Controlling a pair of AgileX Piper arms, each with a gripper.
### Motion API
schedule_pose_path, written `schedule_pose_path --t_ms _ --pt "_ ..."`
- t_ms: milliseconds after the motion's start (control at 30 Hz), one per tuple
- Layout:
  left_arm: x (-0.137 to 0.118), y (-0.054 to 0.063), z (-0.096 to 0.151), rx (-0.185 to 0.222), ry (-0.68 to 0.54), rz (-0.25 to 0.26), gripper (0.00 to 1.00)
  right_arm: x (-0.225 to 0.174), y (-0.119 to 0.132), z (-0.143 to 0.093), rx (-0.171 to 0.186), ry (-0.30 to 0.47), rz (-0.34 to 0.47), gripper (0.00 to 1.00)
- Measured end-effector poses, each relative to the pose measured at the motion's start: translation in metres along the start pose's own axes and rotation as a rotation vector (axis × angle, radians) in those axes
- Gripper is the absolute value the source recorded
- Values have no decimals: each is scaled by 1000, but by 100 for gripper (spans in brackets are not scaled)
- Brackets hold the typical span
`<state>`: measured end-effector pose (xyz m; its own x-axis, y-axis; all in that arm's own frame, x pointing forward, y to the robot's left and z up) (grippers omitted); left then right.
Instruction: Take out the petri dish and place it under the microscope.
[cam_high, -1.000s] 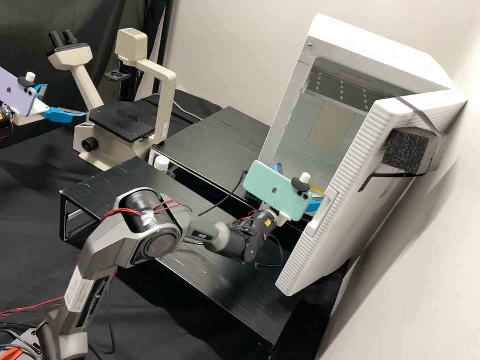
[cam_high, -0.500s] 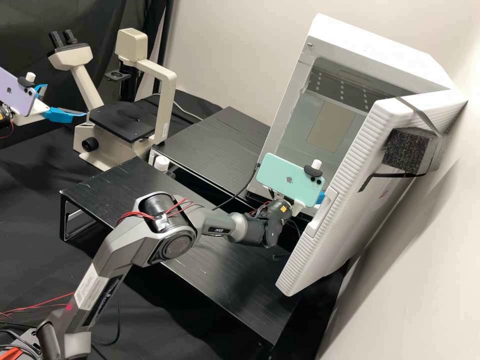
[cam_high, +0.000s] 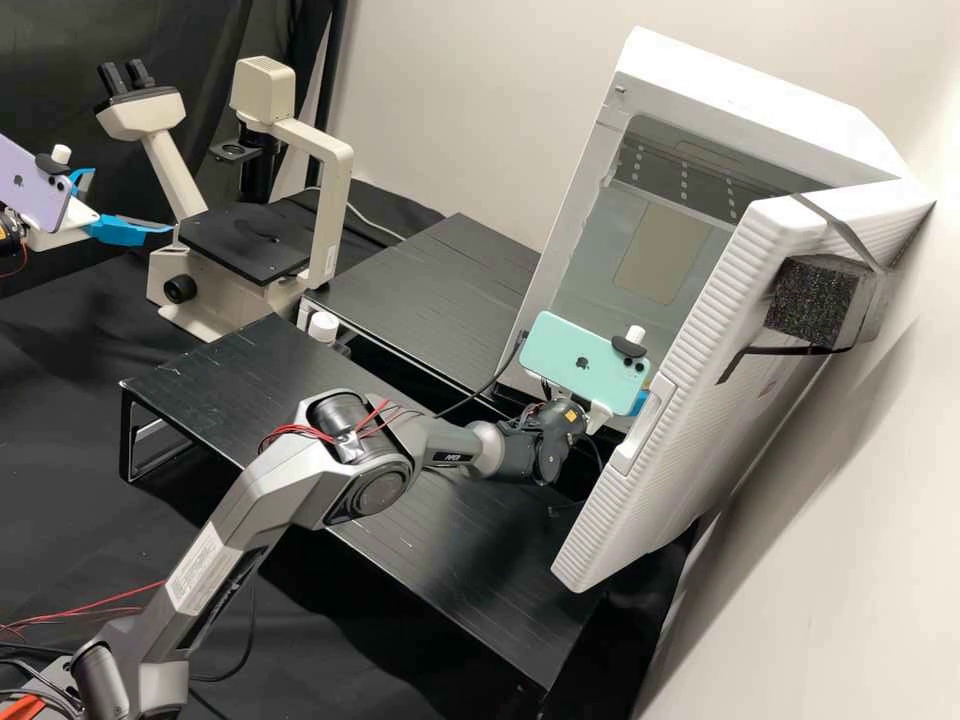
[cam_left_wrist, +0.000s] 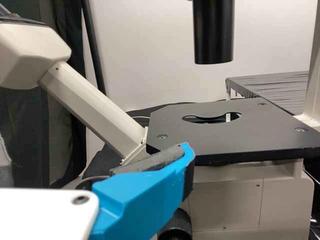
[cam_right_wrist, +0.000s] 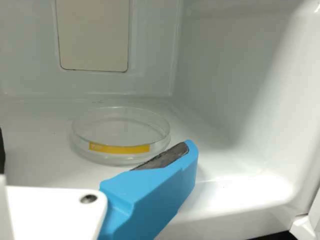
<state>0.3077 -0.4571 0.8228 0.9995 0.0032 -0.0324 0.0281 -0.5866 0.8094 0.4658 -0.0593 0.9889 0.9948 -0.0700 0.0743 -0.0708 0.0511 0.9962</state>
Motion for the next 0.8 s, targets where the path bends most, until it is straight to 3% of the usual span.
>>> schedule_pose_path --t_ms 800 --pt "0 0 0 0 0 0 100 19 -5 0 -10 -27 -4 100"
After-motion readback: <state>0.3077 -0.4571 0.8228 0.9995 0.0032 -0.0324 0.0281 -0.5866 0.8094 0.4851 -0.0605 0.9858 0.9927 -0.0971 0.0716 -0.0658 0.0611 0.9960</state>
